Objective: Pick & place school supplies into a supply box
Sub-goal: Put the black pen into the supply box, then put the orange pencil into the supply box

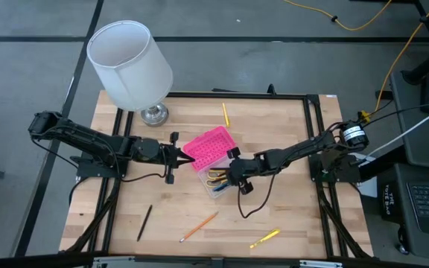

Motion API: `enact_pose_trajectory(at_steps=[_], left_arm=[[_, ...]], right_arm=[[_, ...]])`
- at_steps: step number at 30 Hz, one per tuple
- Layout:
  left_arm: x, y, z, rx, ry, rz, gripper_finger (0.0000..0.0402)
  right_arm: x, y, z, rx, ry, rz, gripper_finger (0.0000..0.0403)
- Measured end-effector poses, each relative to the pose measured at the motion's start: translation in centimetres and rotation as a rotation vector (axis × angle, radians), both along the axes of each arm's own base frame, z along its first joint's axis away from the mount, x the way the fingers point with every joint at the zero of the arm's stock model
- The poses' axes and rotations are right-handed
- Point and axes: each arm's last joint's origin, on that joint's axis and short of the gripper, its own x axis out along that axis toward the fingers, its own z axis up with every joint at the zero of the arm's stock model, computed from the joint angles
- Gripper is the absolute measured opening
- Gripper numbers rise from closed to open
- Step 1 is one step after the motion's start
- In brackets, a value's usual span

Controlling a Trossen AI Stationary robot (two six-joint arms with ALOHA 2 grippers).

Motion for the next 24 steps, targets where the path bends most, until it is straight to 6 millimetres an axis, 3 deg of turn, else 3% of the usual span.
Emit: enact_pose_trajectory(at_steps=[11, 24], left_arm=[[0.00, 0.00, 0.00, 0.001, 0.000, 0.000, 0.0006], [0.00, 0.00, 0.00, 0.000, 0.000, 0.000, 0.0006]], right_arm=[[-0.11, 0.15, 0.02, 0.060, 0.033, 0.009, 0.0055], [-0.17, 0.41, 0.00, 0.089, 0.042, 0.034, 0.0130]])
